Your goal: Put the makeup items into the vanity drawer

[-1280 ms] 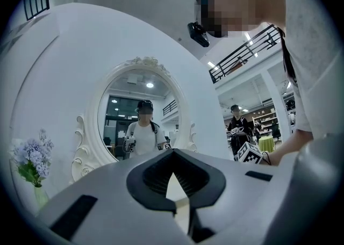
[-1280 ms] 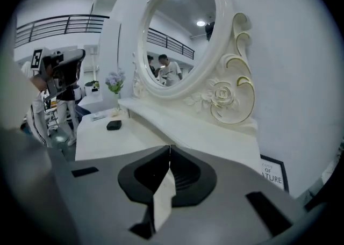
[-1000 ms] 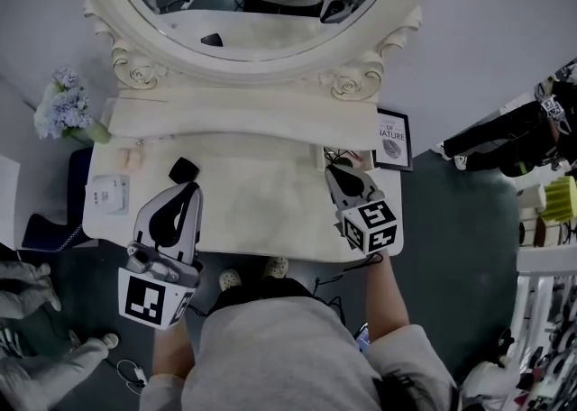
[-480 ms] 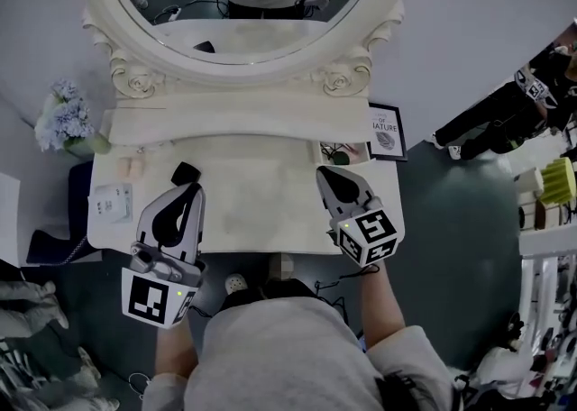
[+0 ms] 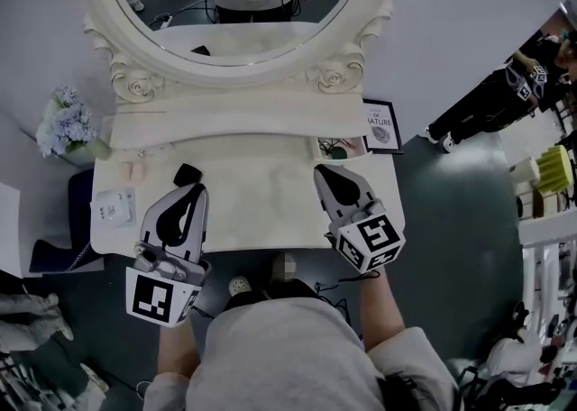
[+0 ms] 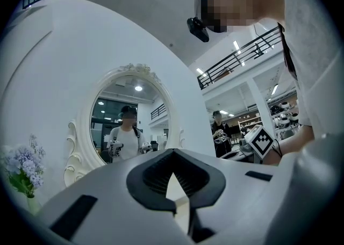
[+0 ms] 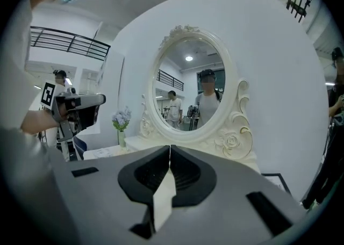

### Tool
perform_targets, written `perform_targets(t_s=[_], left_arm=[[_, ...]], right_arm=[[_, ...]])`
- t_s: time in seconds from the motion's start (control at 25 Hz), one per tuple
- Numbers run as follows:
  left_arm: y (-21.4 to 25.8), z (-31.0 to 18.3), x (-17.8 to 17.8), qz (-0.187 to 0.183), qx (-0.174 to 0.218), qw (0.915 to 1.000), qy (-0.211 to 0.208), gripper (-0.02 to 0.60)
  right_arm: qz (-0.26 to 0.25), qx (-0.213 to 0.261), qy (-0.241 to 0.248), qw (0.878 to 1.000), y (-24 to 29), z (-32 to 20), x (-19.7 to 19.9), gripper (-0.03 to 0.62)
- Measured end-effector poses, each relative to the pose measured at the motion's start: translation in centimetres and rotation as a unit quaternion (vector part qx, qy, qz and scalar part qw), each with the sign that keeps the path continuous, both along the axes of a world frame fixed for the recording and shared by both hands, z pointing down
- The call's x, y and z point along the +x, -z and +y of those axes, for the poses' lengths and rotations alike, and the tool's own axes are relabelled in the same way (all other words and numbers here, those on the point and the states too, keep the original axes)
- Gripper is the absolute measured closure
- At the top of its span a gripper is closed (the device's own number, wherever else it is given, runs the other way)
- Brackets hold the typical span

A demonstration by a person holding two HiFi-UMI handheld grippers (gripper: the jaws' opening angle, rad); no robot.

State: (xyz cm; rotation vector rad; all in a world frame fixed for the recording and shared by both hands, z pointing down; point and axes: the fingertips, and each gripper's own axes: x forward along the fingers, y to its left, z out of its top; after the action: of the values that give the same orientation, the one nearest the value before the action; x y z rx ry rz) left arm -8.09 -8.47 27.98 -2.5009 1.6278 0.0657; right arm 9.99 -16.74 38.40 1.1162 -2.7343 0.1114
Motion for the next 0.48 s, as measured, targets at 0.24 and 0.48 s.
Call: perform_targets(t_s=[0.24, 0.48], left_arm=[[0.2, 0.8, -0.1, -0.001, 0.003, 1.0000, -0.008, 0.574], [0.6, 1.8, -0.6, 0.004, 0.009, 0.9998, -0.015, 0.574]], right_arm=[[-0.008, 0.026, -0.008, 1.000, 2.1, 1.6, -0.7, 0.571], [-0.019, 0.040, -0.006, 0.999, 3.2, 3.5, -1.6, 0.571]])
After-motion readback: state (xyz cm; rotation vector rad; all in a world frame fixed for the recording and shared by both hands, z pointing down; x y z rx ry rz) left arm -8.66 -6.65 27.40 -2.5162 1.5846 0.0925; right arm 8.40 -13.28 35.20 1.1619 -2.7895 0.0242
